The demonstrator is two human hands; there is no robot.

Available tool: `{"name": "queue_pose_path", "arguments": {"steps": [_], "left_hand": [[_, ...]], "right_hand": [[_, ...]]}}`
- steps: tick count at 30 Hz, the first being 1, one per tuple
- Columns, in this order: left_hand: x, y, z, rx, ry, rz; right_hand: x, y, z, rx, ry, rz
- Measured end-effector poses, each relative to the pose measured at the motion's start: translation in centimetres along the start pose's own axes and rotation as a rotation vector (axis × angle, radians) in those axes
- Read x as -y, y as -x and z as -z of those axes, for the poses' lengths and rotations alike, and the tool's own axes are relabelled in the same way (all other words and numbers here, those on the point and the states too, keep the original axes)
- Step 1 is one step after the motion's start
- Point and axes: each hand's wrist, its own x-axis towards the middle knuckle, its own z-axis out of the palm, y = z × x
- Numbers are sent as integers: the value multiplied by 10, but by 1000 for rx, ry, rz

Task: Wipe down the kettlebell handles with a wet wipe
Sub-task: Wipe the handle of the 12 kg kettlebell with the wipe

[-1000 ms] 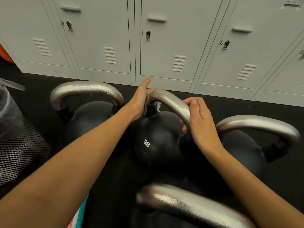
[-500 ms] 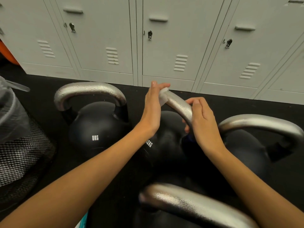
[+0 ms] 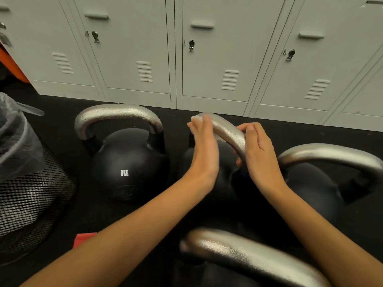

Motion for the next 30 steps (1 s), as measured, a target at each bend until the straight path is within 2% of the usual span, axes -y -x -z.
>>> {"name": "queue_pose_path", "arguments": {"steps": [6, 9, 14, 18, 23, 28, 30], "left_hand": [[-8, 16, -28, 24, 52, 161], [-18, 14, -26, -43, 2, 179], [-42, 9, -26, -143, 114, 243], [-41, 36, -33, -32, 119, 354], [-55, 35, -22, -59, 144, 293], [-37, 54, -26, 113, 61, 405], [-31, 59, -24, 165, -93, 371]], "right_hand": [[3, 0, 1, 16, -46, -13], [3, 0, 1, 13, -30, -10], [1, 1, 1, 17, -4, -8], [3, 2, 1, -17, -51, -14], [-7, -1, 8, -108, -83, -77], [-9, -7, 23, -192, -268, -164], [-5, -6, 26, -163, -252, -131]]}}
